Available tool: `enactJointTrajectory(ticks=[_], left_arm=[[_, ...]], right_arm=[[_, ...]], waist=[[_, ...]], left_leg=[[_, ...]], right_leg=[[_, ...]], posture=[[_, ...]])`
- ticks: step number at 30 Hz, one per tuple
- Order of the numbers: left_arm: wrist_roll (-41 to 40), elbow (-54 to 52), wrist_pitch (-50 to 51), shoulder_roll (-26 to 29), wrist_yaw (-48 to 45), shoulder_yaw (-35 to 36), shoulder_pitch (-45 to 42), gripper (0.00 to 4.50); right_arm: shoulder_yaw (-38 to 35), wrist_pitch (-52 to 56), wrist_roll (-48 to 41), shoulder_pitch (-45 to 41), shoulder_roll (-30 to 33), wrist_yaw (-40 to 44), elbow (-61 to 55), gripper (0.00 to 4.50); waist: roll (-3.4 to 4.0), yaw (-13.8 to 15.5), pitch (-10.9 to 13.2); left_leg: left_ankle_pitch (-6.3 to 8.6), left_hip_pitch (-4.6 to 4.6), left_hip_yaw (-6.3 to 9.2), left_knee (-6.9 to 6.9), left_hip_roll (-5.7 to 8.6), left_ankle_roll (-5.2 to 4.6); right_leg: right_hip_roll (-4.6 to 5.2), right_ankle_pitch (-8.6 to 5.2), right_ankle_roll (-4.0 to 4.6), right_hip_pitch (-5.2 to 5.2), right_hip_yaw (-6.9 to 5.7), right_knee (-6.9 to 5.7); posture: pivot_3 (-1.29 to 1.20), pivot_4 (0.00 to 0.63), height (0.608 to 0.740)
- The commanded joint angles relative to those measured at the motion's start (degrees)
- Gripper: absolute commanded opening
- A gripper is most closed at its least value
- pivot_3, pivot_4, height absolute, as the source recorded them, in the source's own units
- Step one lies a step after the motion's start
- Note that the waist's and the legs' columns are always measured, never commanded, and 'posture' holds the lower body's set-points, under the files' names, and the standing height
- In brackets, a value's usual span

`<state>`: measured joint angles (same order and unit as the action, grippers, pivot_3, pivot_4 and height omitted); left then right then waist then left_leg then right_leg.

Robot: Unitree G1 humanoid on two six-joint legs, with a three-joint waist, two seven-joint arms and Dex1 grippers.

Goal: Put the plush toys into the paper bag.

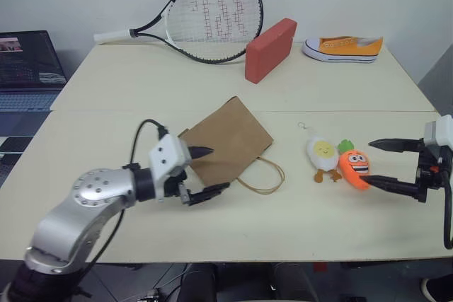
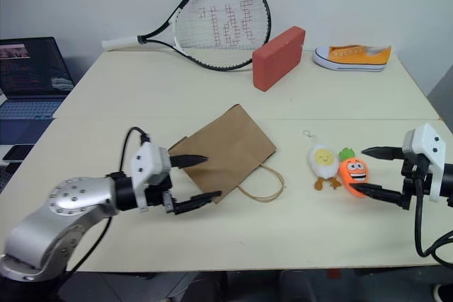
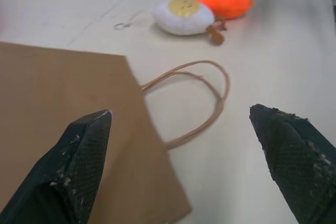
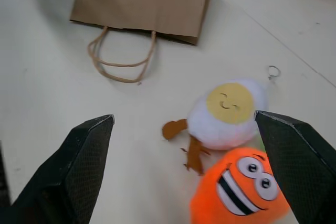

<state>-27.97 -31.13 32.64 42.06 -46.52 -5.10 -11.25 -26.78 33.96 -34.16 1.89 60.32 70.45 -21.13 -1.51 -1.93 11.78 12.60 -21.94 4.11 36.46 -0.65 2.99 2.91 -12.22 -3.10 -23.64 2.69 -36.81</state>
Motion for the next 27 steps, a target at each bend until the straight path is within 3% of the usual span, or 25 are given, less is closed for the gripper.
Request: enactJointTrajectory(ticks=[1,9,20,23,27], left_arm=[[5.72,5.09,-3.59,-3.74,1.03,-6.08,-3.64,4.47],[14.70,17.15,-11.20,-13.21,-0.02,-16.26,-8.71,4.47],[20.83,32.21,-19.54,-24.59,-1.29,-21.56,-14.04,4.47],[21.72,34.12,-21.45,-25.75,-1.81,-21.63,-14.20,3.90],[21.46,34.33,-22.11,-26.04,-2.82,-20.31,-14.62,2.76]], right_arm=[[-2.13,2.43,-3.07,1.07,-0.09,-1.79,-5.37,4.50],[-5.44,7.58,-7.38,6.13,0.69,-2.47,-12.35,4.50],[-5.41,9.02,-9.27,7.99,0.17,-4.60,-16.07,4.50],[-5.32,9.12,-9.64,8.23,0.05,-4.96,-16.69,4.50],[-5.27,9.04,-9.98,8.71,-0.29,-5.31,-17.27,4.50]], waist=[[-0.03,0.04,0.02],[-0.07,0.31,-0.01],[-0.08,0.38,-0.02],[-0.08,0.37,-0.01],[-0.08,0.40,-0.02]], left_leg=[[0.00,-0.04,0.00,0.10,0.00,0.00],[0.00,-0.46,0.02,0.54,0.04,0.00],[0.00,-0.61,0.14,0.50,0.07,0.00],[0.01,-0.67,0.16,0.50,0.08,-0.01],[0.01,-0.77,0.21,0.49,0.08,-0.01]], right_leg=[[0.00,0.00,0.00,0.03,0.00,0.03],[0.02,0.00,-0.01,0.05,0.01,0.30],[0.00,0.02,-0.04,0.05,-0.05,0.43],[0.00,0.05,-0.09,0.05,-0.06,0.52],[0.00,0.15,-0.26,0.05,-0.08,0.70]], posture=[[0.00,0.150,0.740],[0.00,0.150,0.740],[0.00,0.150,0.740],[0.00,0.150,0.740],[0.00,0.150,0.740]])
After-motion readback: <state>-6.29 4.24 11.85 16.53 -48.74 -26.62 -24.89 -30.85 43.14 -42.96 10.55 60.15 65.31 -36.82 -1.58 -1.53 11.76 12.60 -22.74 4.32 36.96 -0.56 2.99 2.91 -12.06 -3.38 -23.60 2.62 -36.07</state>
